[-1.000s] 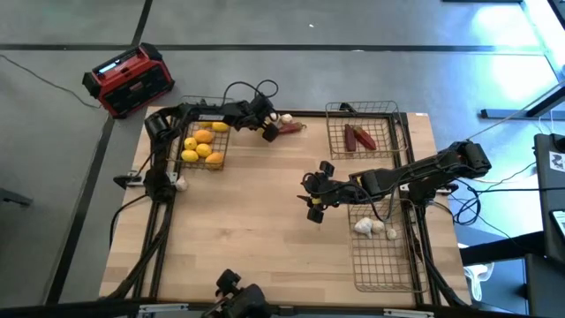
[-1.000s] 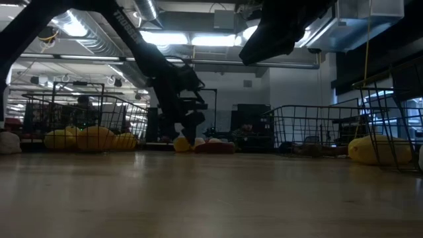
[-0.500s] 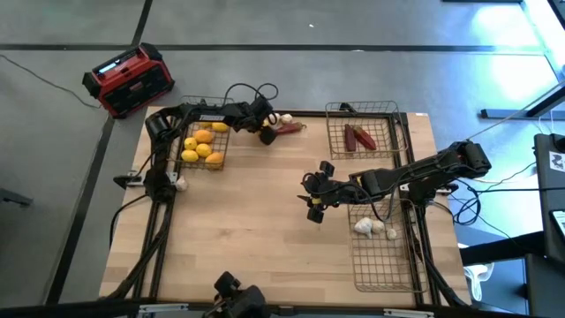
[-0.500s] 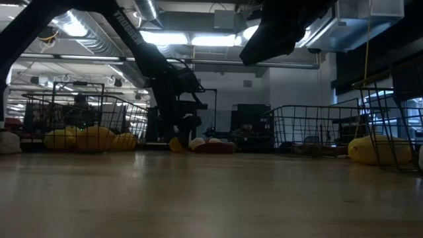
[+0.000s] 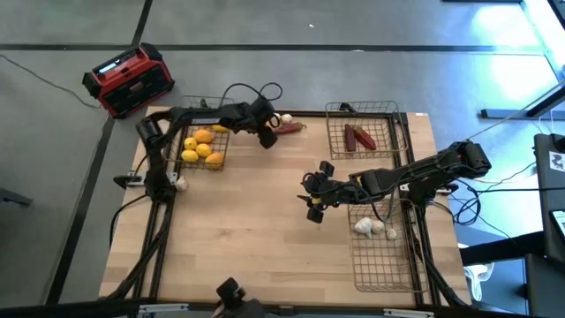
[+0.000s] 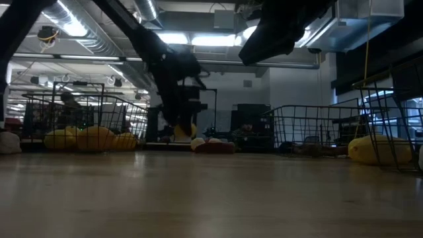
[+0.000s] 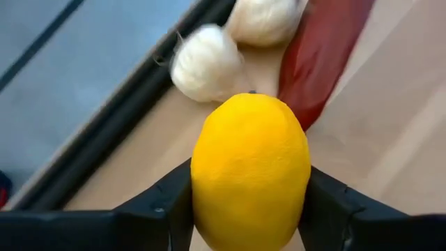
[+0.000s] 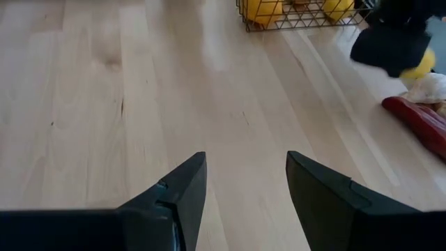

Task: Sort produce into baskets
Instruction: Put the yellow lemon into the top left wire basket

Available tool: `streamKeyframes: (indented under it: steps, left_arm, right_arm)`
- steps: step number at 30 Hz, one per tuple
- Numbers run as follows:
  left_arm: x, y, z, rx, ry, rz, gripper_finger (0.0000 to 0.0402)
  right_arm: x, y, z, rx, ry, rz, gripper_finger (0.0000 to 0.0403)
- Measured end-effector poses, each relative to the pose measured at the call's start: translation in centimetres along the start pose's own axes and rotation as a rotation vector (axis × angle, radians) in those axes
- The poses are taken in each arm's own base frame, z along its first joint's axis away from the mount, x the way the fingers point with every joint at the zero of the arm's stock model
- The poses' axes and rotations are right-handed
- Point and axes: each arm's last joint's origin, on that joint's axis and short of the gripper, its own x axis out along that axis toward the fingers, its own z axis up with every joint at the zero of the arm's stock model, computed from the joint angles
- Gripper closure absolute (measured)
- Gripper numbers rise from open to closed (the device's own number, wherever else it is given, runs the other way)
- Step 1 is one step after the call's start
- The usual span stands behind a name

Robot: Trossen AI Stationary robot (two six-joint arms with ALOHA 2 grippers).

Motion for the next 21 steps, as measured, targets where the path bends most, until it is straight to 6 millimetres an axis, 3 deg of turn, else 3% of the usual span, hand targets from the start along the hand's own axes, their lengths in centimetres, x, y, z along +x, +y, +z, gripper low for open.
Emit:
streamKeyframes:
  steps: [10,16,21]
  left_arm:
    - [-10.5,2.1,0.8,-0.012,-0.13,0.025,0.021]
    - [-17.2,4.2,-0.9,-0.05,-0.173,0.092,0.0209]
    - [-20.8,6.0,-2.9,-0.106,-0.164,0.151,0.0209]
  right_arm:
    - [0.0,0.0,0.0,0.0,-0.001,-0.001,0.021]
    - [0.0,0.0,0.0,-0.001,0.001,-0.003,0.021]
    - [0.0,0.0,0.0,-0.002,0.004,-0.001,0.021]
